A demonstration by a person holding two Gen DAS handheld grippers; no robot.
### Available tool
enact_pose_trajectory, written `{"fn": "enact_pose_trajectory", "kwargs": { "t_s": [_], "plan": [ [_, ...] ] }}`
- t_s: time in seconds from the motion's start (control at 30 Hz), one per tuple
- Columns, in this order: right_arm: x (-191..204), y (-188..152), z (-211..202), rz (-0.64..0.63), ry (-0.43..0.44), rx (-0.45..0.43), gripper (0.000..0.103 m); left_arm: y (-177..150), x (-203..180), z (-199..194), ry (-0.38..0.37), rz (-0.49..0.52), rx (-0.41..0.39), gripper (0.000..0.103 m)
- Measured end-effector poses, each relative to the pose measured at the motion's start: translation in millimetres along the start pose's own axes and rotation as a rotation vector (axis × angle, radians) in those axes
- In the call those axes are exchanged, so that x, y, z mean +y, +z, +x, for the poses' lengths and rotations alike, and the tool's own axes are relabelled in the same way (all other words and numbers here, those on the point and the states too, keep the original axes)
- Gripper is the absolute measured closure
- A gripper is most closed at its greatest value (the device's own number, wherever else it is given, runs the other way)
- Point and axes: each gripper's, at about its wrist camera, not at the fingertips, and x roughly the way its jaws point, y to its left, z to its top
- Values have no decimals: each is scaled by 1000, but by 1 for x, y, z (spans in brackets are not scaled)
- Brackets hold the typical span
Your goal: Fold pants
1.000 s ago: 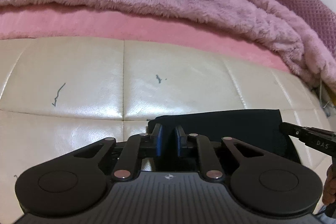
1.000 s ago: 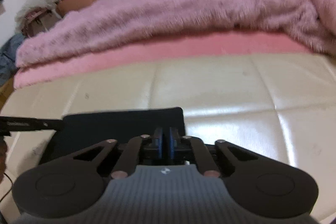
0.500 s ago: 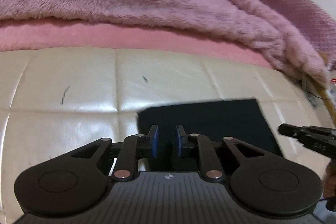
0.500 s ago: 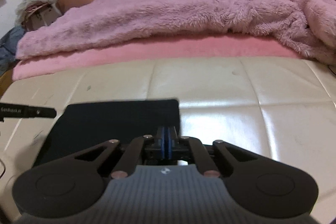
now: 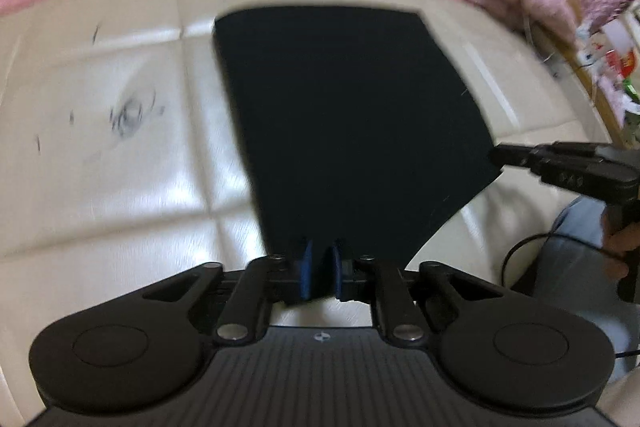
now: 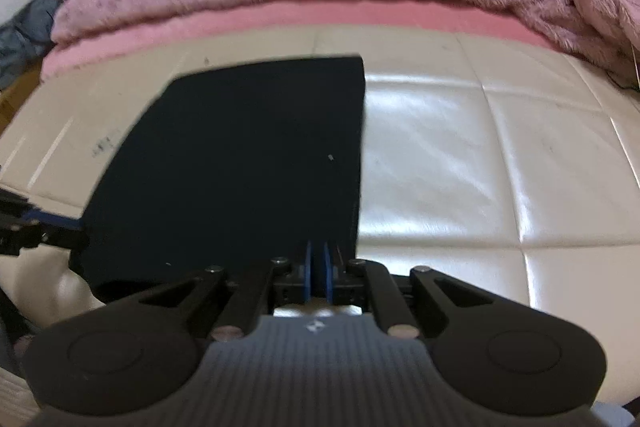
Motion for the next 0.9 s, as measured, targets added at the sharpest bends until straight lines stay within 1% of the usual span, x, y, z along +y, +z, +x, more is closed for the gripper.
{"fn": "enact_pose_trajectory", "kwargs": {
  "t_s": [0.03, 0.07, 0.13, 0.23, 0.27, 0.3, 0.33, 0.37, 0.4, 0.43, 0.47, 0.5, 0.53, 0.67, 0.7, 0.73, 0.77, 0.83, 0.87, 0.9],
  "plan": [
    [-1, -2, 3, 3, -1, 7, 100, -3, 2, 5, 11, -10, 26, 96],
    [-2, -3, 6, 8, -1, 11, 100, -7, 3, 9, 14, -12, 42, 97],
    [-3, -4, 8, 16, 1, 8, 101, -9, 4, 6, 7, -8, 25, 97],
    [-5, -5, 8, 23, -1, 13, 100, -7, 3, 0, 5, -15, 25, 97],
    [-6, -4, 7, 26, -2, 17, 100, -10, 2, -3, 2, -5, 24, 97],
    [-7, -3, 5, 28, -2, 20, 97, -10, 0, -8, -4, 6, 19, 96],
    [-8, -3, 2, 31, -4, 22, 88, -11, -1, -12, -8, 11, 11, 93],
    [-11, -2, -1, 38, -3, 17, 82, -11, -1, -16, -10, 13, 2, 90],
    [-14, -2, -6, 53, 3, 7, 69, -12, -1, -18, -10, 13, -8, 82],
    [-19, -2, -10, 78, 24, -7, 57, -11, -3, -22, -7, 13, -21, 77],
    [-22, 0, -14, 97, 43, -18, 51, -9, -2, -26, -3, 7, -42, 75],
    [-26, 1, -16, 117, 60, -30, 39, -6, -3, -27, 2, -1, -57, 69],
    [-29, 3, -17, 130, 73, -44, 32, -3, -1, -30, 14, -11, -76, 65],
    [-38, 16, -19, 183, 113, -115, 29, 14, 0, -32, 95, -44, -133, 57],
    [-41, 21, -17, 205, 121, -120, 29, 18, 0, -31, 100, -49, -146, 52],
    [-43, 25, -13, 221, 124, -116, 29, 22, 2, -30, 89, -58, -165, 44],
    [-45, 30, -9, 241, 119, -109, 29, 25, 5, -29, 62, -78, -194, 41],
    [-48, 35, -3, 263, 115, -126, 29, 27, 12, -25, 23, -134, -254, 38],
    [-49, 36, -2, 268, 111, -150, 29, 29, 16, -22, 9, -159, -276, 37],
    [-51, 36, -2, 273, 125, -178, 27, 32, 21, -18, -5, -181, -287, 36]
  ]
}}
